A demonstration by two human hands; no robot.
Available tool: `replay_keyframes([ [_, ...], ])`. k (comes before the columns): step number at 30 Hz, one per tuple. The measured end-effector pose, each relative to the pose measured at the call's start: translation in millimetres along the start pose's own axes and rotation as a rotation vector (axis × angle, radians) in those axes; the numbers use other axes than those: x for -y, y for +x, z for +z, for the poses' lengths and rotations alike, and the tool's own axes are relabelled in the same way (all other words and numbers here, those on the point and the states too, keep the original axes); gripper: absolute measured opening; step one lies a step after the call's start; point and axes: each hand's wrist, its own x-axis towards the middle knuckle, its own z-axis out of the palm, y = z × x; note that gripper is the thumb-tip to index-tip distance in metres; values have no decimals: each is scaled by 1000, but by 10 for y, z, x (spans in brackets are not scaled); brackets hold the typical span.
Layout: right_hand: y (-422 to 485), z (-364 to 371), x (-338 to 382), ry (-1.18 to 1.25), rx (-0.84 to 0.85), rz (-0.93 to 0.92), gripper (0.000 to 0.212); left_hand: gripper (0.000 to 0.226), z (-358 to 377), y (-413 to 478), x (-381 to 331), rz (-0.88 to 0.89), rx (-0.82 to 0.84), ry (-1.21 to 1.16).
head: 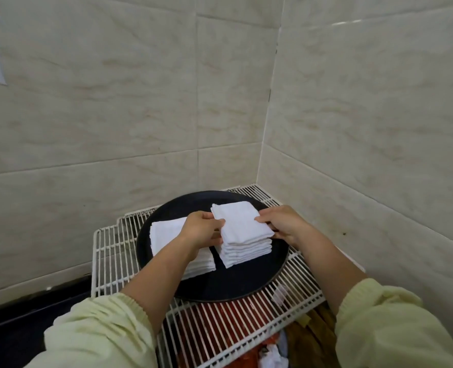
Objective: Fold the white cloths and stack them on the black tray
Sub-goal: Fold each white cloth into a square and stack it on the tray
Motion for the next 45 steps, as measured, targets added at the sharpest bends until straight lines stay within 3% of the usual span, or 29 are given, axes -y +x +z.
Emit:
replay_keyframes([
  [14, 54, 41, -122, -301, -123, -163, 7, 27, 5, -27, 54, 86, -124, 228],
  [22, -105, 301, 43, -565, -290, -442, 22, 26, -252, -197, 11, 307, -242, 380],
  [26, -376, 746, 139, -589, -205, -604, 28, 20, -588, -414, 27, 439, -370, 478],
  [31, -837, 1593, 174, -654, -49, -780, 26, 18, -1309, -853, 239, 458, -516, 483],
  [45, -2755, 4545, -722, -947, 403, -932, 34, 25, -4082, -3012, 1822, 169, -836, 821],
])
